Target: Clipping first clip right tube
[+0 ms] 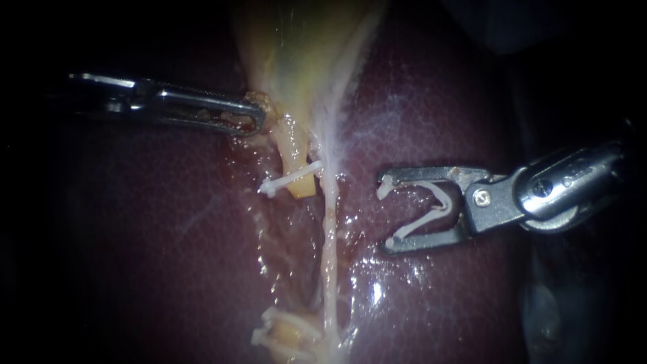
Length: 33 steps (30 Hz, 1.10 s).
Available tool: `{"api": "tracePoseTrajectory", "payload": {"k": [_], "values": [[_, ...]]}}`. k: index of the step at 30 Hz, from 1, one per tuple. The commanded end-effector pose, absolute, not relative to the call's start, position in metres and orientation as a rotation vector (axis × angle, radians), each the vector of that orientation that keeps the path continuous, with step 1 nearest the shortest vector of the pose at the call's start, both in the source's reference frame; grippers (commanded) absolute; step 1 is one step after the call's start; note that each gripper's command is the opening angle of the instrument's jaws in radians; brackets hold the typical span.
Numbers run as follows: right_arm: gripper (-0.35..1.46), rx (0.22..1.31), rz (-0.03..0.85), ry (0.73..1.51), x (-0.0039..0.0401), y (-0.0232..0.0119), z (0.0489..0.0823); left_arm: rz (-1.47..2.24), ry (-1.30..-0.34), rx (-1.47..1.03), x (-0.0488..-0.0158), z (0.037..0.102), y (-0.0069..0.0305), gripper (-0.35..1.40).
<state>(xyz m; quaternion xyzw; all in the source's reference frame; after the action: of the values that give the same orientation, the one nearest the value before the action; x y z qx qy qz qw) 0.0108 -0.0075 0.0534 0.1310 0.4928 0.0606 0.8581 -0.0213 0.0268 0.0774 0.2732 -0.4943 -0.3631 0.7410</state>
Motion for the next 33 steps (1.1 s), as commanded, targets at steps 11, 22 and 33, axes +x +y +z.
{"api": "tracePoseTrajectory", "payload": {"k": [11, 22, 33], "values": [[0.5, 0.275, 0.127, 1.039, 0.0109, -0.0076, 0.0535, -0.813, -1.08, 0.601, -0.0189, 0.0744, 0.0286, -0.35], [0.5, 0.303, 0.14, 1.048, 0.0115, -0.008, 0.0538, -0.839, -1.093, 0.57, -0.0161, 0.0716, 0.0307, -0.35], [0.5, 0.493, 0.299, 1.043, 0.0146, -0.011, 0.0583, -0.84, -1.092, 0.568, -0.0162, 0.0715, 0.0305, -0.35]]}}
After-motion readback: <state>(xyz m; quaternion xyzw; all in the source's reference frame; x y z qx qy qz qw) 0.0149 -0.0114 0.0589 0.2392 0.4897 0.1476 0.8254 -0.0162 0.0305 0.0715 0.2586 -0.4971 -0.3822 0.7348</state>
